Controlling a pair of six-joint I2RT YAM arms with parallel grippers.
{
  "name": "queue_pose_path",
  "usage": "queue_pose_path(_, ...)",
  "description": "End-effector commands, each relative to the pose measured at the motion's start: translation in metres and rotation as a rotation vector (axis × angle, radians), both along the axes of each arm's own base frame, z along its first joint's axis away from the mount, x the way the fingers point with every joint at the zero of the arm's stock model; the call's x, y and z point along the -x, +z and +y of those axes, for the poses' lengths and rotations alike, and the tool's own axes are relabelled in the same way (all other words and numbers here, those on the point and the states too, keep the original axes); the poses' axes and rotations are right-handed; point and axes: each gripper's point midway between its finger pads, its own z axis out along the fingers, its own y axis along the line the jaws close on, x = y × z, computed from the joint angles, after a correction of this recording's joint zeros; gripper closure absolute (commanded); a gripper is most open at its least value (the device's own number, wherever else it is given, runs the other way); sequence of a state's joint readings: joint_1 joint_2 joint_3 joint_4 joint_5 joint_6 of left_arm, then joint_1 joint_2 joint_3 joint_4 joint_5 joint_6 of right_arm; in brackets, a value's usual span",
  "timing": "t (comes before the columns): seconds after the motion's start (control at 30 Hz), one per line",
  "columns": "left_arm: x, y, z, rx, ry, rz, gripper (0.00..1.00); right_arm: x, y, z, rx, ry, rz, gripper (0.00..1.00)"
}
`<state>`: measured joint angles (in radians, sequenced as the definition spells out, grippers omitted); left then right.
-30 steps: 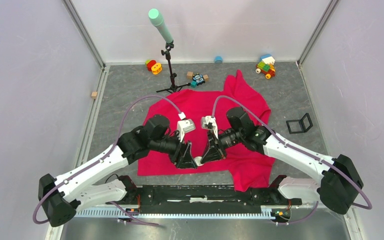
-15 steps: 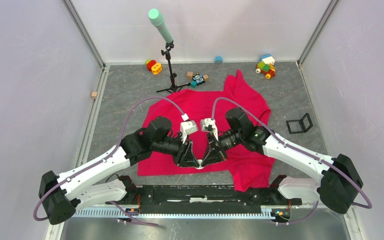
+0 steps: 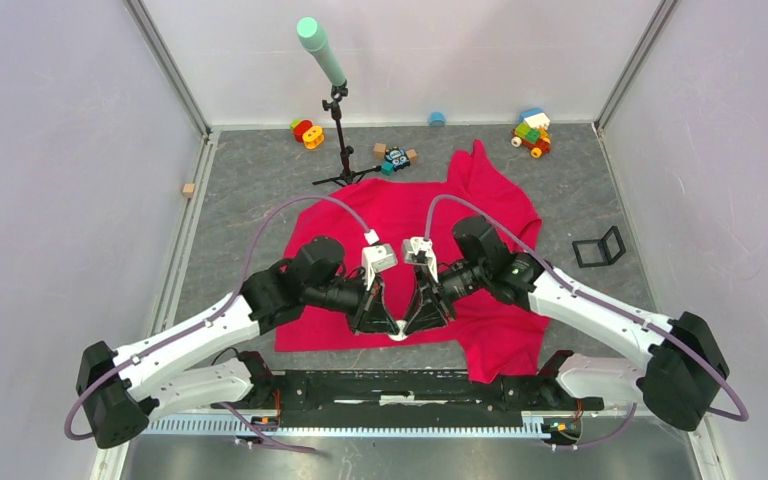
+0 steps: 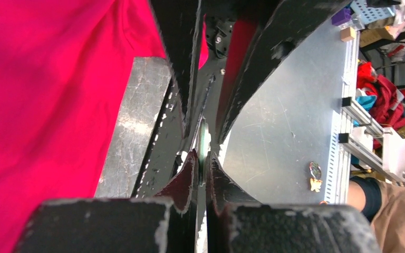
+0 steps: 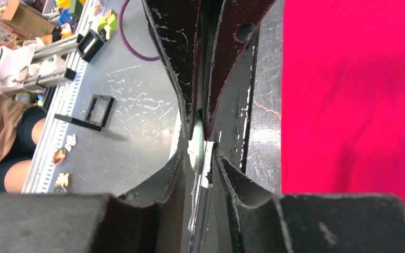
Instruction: Pin the brooch onto the clothing
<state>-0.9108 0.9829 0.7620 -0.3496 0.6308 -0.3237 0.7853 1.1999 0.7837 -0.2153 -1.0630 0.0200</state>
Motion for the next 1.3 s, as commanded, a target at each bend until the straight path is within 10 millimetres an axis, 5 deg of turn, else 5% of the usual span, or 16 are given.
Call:
queue_pose_path(0.0, -0.007, 0.012, 0.008, 0.028, 0.092, -0.053, 0.98, -0.018, 0.036, 0.001, -0.07, -0.083, -0.144, 0.58)
queue_pose_path(0.17, -0.027, 0.04, 0.02, 0.179, 0.311, -0.112, 0.98, -0.032, 0.052, -0.013, -0.117, -0.246, -0.212, 0.32)
queue_pose_path(0.37, -0.024, 0.076, 0.022, 0.497, 0.392, -0.049, 0.98, -0.027, 0.081, -0.013, -0.404, -0.404, -0.052, 0.23)
queue_pose_path(0.77, -0.014, 0.072, 0.019, 0.5, 0.334, -0.028, 0.98, -0.01, 0.092, -0.002, -0.558, -0.363, 0.227, 0.44)
queue_pose_path(1.27, -0.013, 0.073, 0.016, 0.497, 0.32, -0.031, 0.98, -0.009, 0.081, 0.012, -0.508, -0.35, 0.275, 0.67)
